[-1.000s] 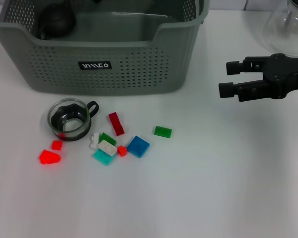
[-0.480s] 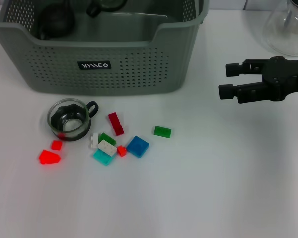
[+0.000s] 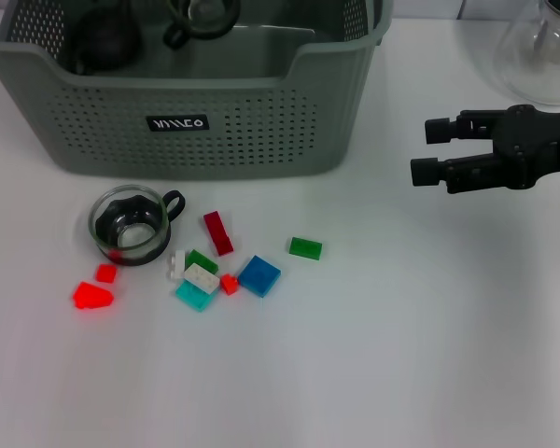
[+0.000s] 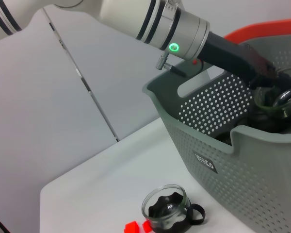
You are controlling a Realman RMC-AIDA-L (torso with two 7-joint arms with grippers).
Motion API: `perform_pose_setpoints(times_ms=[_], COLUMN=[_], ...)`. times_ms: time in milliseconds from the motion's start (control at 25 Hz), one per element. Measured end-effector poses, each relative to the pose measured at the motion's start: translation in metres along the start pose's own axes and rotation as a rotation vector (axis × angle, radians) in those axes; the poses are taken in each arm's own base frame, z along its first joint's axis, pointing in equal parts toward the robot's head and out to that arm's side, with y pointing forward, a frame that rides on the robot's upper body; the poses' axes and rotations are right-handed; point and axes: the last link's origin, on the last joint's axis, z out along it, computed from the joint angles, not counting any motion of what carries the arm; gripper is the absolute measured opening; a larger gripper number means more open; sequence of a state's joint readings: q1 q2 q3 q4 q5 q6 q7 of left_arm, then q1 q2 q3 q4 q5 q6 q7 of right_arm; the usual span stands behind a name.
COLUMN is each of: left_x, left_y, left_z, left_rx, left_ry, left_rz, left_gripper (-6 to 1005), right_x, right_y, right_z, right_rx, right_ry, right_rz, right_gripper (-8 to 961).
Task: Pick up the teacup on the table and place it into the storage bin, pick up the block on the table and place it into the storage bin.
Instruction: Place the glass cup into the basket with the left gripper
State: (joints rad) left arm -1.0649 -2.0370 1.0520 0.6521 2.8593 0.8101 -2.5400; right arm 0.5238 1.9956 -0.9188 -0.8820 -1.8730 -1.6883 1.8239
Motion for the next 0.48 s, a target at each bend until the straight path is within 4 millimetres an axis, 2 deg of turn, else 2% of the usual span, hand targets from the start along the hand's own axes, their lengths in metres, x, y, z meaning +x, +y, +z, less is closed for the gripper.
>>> perform_pose_setpoints(times_ms=[480], left_x=[-0.0096], left_y=[0.006], left_z=[0.0095], left_rx=[0.003], left_ry=[-0.011], left_rz=[0.003], left_gripper=[125], right_x=[0.0015], right_y=[-0.0009], right_z=[-0.0002], right_rx=[0.007], right_ry=[0.006], right_rz=[0.003], right_gripper=[928])
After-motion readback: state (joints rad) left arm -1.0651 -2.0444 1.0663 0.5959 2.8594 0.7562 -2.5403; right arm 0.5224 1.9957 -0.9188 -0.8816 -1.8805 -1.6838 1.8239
